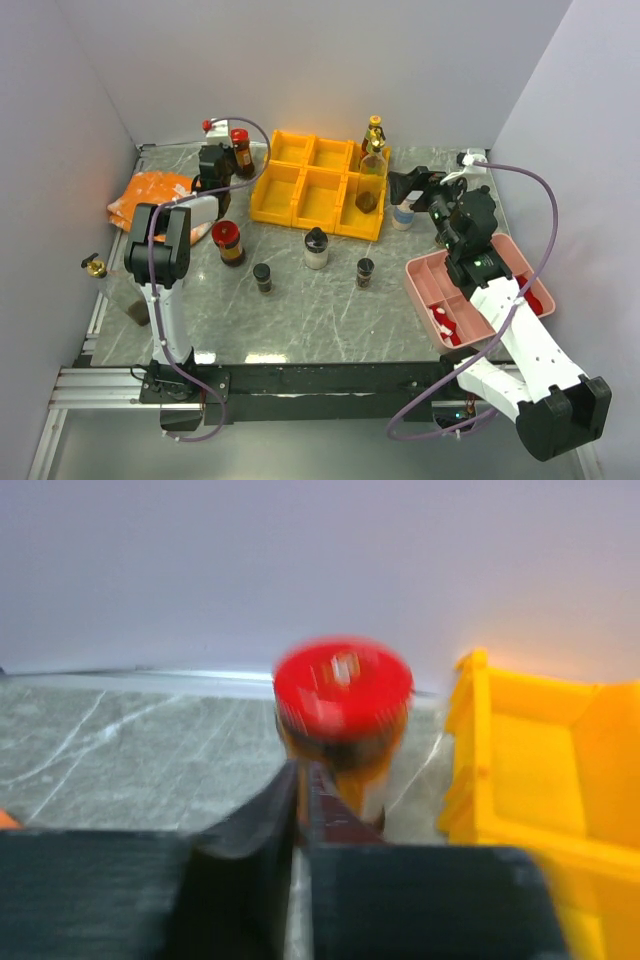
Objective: Organize the condiment bottles
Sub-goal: Pick up the bottle from the corner of the board.
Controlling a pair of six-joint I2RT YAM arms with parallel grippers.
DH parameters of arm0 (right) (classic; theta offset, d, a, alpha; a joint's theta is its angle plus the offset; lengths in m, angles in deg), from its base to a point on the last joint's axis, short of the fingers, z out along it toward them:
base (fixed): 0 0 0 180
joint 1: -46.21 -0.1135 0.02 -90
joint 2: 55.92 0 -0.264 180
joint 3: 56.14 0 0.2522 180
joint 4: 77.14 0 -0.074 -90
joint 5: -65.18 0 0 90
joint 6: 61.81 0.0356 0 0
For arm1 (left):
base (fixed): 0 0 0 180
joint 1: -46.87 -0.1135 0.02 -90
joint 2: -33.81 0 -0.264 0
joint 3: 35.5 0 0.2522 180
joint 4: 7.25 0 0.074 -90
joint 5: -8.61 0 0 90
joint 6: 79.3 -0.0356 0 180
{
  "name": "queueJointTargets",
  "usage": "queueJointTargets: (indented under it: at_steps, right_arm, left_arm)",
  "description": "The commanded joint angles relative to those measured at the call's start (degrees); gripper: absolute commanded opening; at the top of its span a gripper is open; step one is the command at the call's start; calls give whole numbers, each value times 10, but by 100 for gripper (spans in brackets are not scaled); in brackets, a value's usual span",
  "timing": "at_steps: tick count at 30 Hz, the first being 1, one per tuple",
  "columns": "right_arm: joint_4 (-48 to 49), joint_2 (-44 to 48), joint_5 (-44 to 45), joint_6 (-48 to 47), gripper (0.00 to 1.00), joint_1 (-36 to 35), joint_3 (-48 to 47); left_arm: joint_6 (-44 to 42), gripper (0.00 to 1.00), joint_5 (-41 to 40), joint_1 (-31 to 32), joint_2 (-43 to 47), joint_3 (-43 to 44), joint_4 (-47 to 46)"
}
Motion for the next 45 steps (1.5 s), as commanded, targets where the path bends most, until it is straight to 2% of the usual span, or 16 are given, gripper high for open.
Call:
queueJointTargets:
  at_steps: [1,2,3,5,7,9,11,17,28,31,38,40,41,43,45]
  right_arm:
    - [27,-5,9,-10,100,-2,-4]
    - [28,-6,10,-10,100,-1,-4]
    - [29,-5,9,-11,100,-3,-4]
    - [29,-5,11,-11,100,-3,-4]
    - [29,-5,12,-12,100,-3,-4]
    - [30,-5,15,-13,100,-2,-3]
    - [29,-6,16,-14,100,-3,-4]
    - [31,-3,14,-14,100,-3,-2]
    - [34,5,21,-16,100,-3,4]
    - [34,5,22,-16,100,-3,5]
    - [39,1,27,-17,100,-3,5]
    - [41,-4,26,-16,100,-3,5]
    - [43,-5,26,-14,100,-2,5]
    - [44,-8,25,-14,100,-3,4]
    - [48,-12,27,-13,100,-3,2]
  left_arm:
    - [8,32,6,2,33,39,-6]
    - [7,54,8,2,37,33,-33]
    - [8,61,9,2,38,24,-39]
    - [11,70,16,2,31,32,-30]
    - [14,70,46,2,25,50,-6]
    - [15,76,70,2,27,37,-18]
    - [17,85,95,2,31,21,-34]
    - [12,87,109,2,5,26,-31]
    - [19,89,118,2,-51,86,-18]
    - [19,84,125,2,-69,110,-8]
    - [13,31,111,4,-64,103,-27]
    - [11,23,102,5,-57,101,-32]
    - [11,14,103,5,-53,105,-32]
    - [10,5,103,5,-49,115,-27]
    - [16,1,103,5,-42,134,-18]
